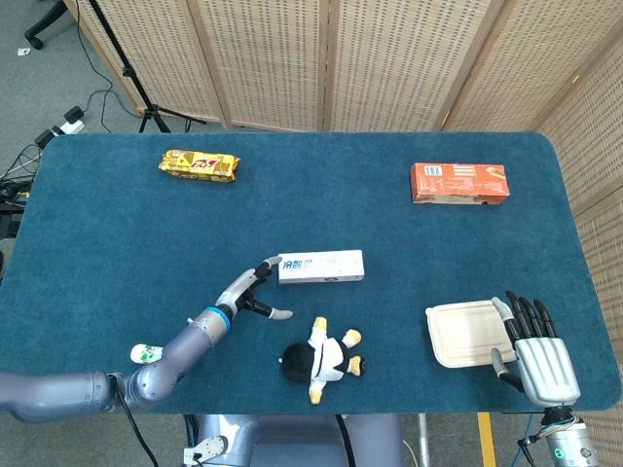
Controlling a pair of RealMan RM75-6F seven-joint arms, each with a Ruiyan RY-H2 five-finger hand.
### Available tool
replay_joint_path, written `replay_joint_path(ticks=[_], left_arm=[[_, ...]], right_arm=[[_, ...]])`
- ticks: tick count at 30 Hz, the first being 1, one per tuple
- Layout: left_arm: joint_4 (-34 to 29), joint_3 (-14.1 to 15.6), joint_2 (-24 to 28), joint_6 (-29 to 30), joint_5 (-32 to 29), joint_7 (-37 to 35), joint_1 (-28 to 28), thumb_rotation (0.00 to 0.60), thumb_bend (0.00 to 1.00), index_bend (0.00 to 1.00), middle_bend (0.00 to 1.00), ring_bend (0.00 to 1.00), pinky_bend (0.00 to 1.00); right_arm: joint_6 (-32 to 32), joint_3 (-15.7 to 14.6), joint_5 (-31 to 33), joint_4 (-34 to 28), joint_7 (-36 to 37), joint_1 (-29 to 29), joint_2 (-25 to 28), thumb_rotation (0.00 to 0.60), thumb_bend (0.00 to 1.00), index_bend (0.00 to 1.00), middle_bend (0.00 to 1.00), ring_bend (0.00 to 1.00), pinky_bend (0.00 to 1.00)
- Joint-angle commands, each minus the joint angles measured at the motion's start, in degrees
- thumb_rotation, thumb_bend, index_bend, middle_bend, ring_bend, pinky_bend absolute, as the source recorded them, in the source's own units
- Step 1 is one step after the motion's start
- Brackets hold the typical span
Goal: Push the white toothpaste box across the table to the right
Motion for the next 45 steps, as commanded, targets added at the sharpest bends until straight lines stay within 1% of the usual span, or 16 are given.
replay_joint_path(ticks=[1, 13, 19, 24, 27, 31, 35, 37, 38, 39, 43, 44, 45], left_arm=[[0.1, -0.5, -0.7, 0.8, -0.8, 0.8, -1.0, 0.6, 0.0, 0.0, 0.0, 0.0, 0.0], [0.7, -1.4, -3.3, 2.4, -5.3, 3.3, -3.9, 0.6, 0.0, 0.0, 0.0, 0.0, 0.0], [-0.1, -2.3, -3.0, 3.2, -4.2, 3.4, -3.3, 0.6, 0.0, 0.0, 0.0, 0.0, 0.0], [-0.6, -2.6, -2.2, 2.8, -4.1, 3.2, -2.8, 0.6, 0.0, 0.0, 0.0, 0.0, 0.0], [-3.5, -2.5, 0.2, 3.4, -1.3, 3.2, -1.1, 0.6, 0.0, 0.0, 0.0, 0.0, 0.0], [-6.6, -1.2, 4.1, 6.9, 5.0, 5.1, 1.6, 0.6, 0.0, 0.0, 0.0, 0.0, 0.0], [-8.6, 0.0, 7.4, 9.6, 10.1, 6.7, 3.9, 0.6, 0.0, 0.0, 0.0, 0.0, 0.0], [-8.9, 2.5, 9.4, 14.3, 16.1, 11.0, 5.4, 0.6, 0.0, 0.0, 0.0, 0.0, 0.0], [-8.9, 4.6, 10.3, 18.1, 20.3, 14.3, 6.5, 0.6, 0.0, 0.0, 0.0, 0.0, 0.0], [-9.2, 5.9, 10.8, 20.6, 23.1, 16.0, 7.5, 0.6, 0.0, 0.0, 0.0, 0.0, 0.0], [-10.3, 9.4, 13.3, 24.5, 28.8, 19.1, 10.5, 0.6, 0.0, 0.0, 0.0, 0.0, 0.0], [-10.4, 9.7, 13.6, 24.8, 29.5, 19.3, 10.8, 0.6, 0.0, 0.0, 0.0, 0.0, 0.0], [-10.4, 11.0, 14.5, 25.8, 31.2, 20.8, 11.6, 0.6, 0.0, 0.0, 0.0, 0.0, 0.0]], right_arm=[[0.1, 0.0, 0.0, 0.0, 0.3, 0.0, 0.1, 0.6, 0.52, 0.0, 0.0, 0.0, 0.01], [0.5, -0.1, -0.5, -0.4, 1.3, -0.1, 0.7, 0.6, 0.52, 0.0, 0.0, 0.0, 0.01], [0.4, -0.3, -0.6, -0.4, 1.3, -0.1, 0.7, 0.6, 0.52, 0.0, 0.0, 0.0, 0.01], [0.4, -0.4, -0.9, -0.4, 1.0, -0.1, 0.6, 0.6, 0.52, 0.0, 0.0, 0.0, 0.01], [0.4, -0.3, -0.7, -0.3, 0.8, -0.1, 0.6, 0.6, 0.52, 0.0, 0.0, 0.0, 0.01], [0.2, -0.4, -0.7, -0.2, 0.2, 0.0, 0.3, 0.6, 0.52, 0.0, 0.0, 0.0, 0.01], [0.1, -0.3, -0.3, -0.4, 0.1, -0.1, 0.3, 0.6, 0.52, 0.0, 0.0, 0.0, 0.01], [0.2, 0.0, 0.2, -0.4, 0.1, -0.1, 0.4, 0.6, 0.52, 0.0, 0.0, 0.0, 0.01], [0.0, 0.1, 0.5, -0.3, 0.0, -0.1, 0.3, 0.6, 0.52, 0.0, 0.0, 0.0, 0.01], [-0.2, 0.1, 0.6, -0.2, -0.2, 0.0, 0.2, 0.6, 0.52, 0.0, 0.0, 0.0, 0.01], [-0.5, -0.1, 0.5, -0.2, -1.0, 0.1, -0.1, 0.6, 0.52, 0.0, 0.0, 0.0, 0.01], [-0.5, -0.1, 0.5, -0.2, -1.1, 0.1, -0.1, 0.6, 0.52, 0.0, 0.0, 0.0, 0.01], [-0.4, -0.2, 0.2, -0.2, -1.3, 0.1, -0.2, 0.6, 0.52, 0.0, 0.0, 0.0, 0.01]])
